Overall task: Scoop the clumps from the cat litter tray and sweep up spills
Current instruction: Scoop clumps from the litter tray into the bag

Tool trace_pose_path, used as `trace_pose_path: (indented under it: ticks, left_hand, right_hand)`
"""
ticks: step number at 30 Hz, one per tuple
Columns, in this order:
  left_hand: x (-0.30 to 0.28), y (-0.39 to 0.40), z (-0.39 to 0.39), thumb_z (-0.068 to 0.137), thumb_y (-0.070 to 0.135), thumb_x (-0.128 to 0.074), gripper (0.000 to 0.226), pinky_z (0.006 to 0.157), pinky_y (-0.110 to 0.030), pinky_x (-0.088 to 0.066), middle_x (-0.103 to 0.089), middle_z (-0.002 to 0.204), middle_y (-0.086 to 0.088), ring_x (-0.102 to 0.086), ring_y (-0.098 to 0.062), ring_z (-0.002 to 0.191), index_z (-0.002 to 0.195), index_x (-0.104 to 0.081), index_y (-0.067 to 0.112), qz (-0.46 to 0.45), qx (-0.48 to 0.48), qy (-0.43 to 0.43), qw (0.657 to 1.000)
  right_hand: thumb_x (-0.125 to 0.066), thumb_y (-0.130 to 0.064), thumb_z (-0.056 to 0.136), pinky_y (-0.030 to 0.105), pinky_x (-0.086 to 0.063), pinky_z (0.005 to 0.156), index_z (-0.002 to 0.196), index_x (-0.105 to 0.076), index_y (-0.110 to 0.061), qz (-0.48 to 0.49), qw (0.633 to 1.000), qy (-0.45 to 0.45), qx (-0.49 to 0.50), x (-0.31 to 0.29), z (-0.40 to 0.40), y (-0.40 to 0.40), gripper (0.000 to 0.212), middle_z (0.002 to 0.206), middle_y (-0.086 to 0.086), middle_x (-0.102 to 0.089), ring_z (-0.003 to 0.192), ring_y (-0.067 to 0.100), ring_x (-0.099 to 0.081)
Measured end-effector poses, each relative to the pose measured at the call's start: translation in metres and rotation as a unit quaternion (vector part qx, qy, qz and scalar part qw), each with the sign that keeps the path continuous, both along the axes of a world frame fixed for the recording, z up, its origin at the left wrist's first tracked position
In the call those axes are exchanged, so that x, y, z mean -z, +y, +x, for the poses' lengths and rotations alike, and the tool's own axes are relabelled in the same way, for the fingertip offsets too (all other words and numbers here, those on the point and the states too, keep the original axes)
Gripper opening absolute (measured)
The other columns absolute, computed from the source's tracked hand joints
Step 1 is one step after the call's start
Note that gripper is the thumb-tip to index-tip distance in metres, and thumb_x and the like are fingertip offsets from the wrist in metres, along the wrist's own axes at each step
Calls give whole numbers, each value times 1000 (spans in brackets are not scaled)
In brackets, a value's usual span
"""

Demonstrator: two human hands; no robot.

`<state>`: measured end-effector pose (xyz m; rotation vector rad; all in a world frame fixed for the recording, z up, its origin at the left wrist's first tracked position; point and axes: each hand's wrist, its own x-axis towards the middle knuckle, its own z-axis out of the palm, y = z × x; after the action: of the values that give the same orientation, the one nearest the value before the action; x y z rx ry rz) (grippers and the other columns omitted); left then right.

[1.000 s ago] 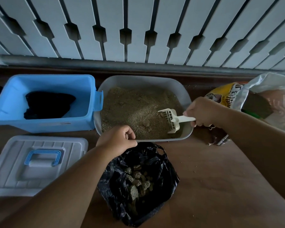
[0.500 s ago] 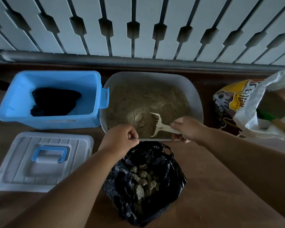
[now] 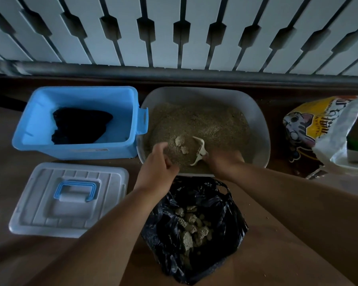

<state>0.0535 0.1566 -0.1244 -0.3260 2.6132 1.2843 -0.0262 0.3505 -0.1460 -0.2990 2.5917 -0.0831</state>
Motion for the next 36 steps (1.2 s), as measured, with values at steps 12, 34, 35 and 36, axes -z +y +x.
trace_pose_path:
  ticks: [12,34,35,36]
  left_hand:
    - [2,19,-21,98,30,-49,72,73,-35,-44,-68,115,0,-64,-23,103,158,-11,37,-207,96,-71,971]
    - [31,-8,47,81,59,-63,32,59,-28,-45,-55,78,14,-53,-8,77,76,-53,29,-243,160,159,943]
    - [33,-11,50,79,59,-66,31,63,-28,-45,-55,86,14,-54,-11,84,82,-54,30,-252,163,163,940]
    - [35,-14,53,78,59,-67,34,68,-30,-45,-56,93,11,-54,-14,91,89,-54,29,-267,164,157,937]
  right_hand:
    - [-37,-45,103,40,-35,91,122,-56,-29,-42,998,11,41,3,-1,9,31,118,2,-63,113,27,-57]
    - [-43,-42,102,40,-41,74,87,-47,-30,-149,985,45,69,-31,35,57,19,74,-8,-53,76,17,-54]
    - [-44,-42,102,40,-42,72,86,-47,-29,-160,984,34,74,-33,38,58,20,74,-7,-53,74,16,-53]
    - [-45,-41,102,40,-42,70,85,-48,-27,-179,980,19,82,-36,40,58,22,74,-6,-54,72,15,-53]
